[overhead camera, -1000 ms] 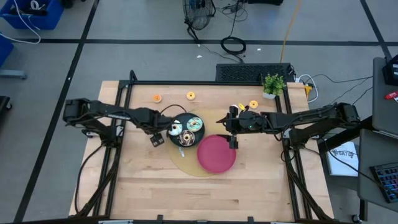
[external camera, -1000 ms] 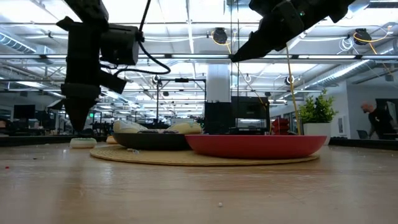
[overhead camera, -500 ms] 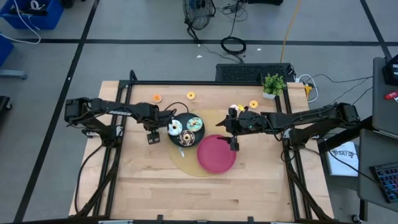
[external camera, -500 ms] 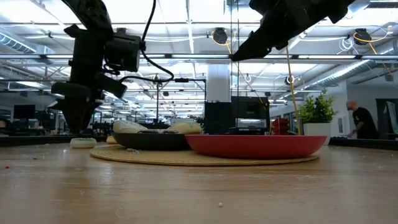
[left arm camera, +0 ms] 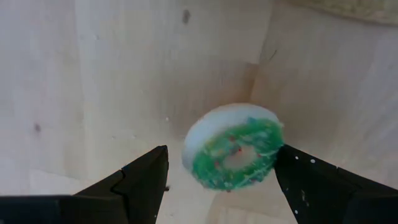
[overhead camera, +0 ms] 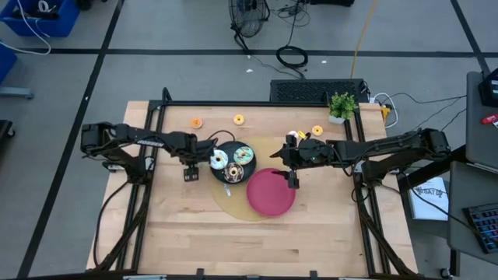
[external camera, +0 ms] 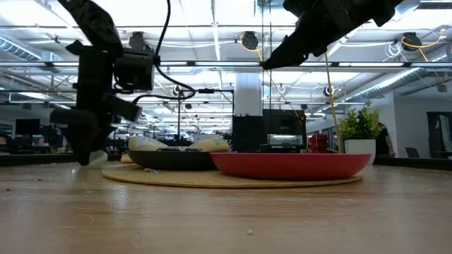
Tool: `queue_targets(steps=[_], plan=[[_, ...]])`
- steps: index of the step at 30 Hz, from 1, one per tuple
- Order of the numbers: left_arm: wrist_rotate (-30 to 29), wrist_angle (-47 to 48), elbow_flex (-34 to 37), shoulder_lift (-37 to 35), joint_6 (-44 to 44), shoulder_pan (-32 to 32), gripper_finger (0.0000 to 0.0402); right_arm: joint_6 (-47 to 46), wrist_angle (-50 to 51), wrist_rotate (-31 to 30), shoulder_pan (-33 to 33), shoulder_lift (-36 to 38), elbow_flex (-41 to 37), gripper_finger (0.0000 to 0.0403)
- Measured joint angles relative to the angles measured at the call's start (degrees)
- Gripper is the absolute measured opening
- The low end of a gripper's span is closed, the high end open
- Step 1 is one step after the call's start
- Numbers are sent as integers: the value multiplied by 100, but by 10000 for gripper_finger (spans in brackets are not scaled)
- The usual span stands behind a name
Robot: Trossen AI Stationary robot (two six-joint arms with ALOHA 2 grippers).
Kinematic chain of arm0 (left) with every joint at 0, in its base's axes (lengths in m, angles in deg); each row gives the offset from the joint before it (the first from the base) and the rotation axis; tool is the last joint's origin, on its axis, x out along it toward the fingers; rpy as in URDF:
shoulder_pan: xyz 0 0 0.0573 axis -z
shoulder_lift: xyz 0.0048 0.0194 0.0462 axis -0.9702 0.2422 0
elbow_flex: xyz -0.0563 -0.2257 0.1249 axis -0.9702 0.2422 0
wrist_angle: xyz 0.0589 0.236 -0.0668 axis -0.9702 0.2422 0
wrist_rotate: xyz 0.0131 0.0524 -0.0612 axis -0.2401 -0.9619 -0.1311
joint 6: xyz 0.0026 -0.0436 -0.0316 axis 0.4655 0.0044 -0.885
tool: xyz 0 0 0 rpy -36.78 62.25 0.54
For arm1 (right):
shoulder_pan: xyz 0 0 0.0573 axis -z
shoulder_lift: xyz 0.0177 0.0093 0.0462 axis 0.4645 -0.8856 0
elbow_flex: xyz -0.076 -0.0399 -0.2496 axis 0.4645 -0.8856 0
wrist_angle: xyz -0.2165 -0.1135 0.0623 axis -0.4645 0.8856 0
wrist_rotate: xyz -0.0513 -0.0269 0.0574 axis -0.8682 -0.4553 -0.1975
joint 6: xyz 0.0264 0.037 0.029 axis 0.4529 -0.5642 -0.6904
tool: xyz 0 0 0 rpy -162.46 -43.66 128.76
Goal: Pick & Place donuts
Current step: Put the small green donut on the pink plate
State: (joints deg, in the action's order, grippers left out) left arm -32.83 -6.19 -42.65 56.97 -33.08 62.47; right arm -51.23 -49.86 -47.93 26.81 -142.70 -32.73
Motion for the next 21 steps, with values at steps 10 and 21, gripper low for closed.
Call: queue_targets(steps=[10, 21], plan=[[47, -184, 193, -10, -89, -2, 285, 0, -2, -9, 0, 0, 0, 258], [46, -588, 196, -9, -101, 4, 285, -24, -3, -13, 0, 0, 2, 258]])
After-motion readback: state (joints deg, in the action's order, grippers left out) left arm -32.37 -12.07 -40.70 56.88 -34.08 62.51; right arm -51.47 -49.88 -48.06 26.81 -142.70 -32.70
